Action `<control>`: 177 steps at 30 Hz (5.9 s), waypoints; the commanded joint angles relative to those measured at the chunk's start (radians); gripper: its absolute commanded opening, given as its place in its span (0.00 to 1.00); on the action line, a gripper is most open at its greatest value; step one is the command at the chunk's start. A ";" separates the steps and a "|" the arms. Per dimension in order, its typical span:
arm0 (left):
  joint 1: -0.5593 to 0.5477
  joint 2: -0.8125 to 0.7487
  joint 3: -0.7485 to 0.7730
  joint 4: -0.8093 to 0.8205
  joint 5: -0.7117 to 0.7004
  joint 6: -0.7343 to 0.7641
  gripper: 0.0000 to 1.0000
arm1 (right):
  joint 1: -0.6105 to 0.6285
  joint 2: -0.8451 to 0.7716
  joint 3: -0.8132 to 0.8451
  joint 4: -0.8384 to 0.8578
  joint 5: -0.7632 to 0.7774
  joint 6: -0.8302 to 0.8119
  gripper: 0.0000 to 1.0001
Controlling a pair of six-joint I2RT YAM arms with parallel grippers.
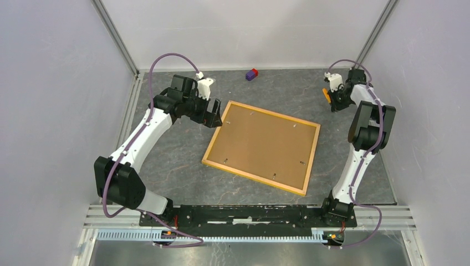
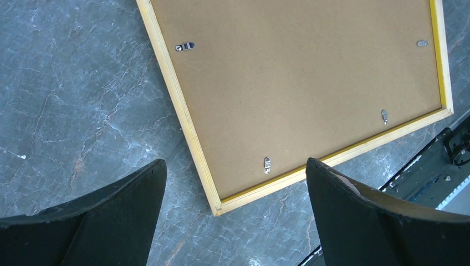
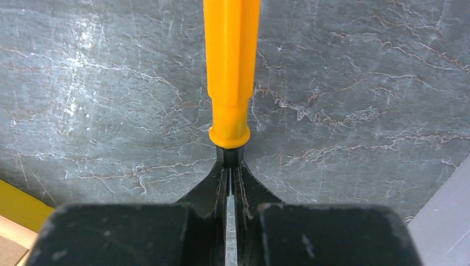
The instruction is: Take the photo out of the frame
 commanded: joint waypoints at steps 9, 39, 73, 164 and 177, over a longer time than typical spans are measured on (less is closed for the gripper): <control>0.004 -0.037 0.003 0.030 -0.067 0.038 1.00 | -0.006 -0.002 -0.065 0.005 -0.011 -0.014 0.22; -0.330 -0.055 -0.126 -0.180 -0.138 0.604 1.00 | 0.022 -0.412 -0.236 0.029 -0.261 -0.059 0.64; -0.812 0.477 -0.012 0.105 -0.294 0.583 0.61 | -0.026 -1.001 -0.986 0.239 -0.607 0.293 0.98; -1.033 0.294 -0.591 1.300 -1.322 0.891 0.92 | 0.056 -0.710 -1.277 0.506 -1.133 1.115 0.00; -0.956 0.230 -0.487 1.190 -1.292 0.905 0.02 | 0.056 -0.762 -1.305 0.554 -1.170 1.157 0.29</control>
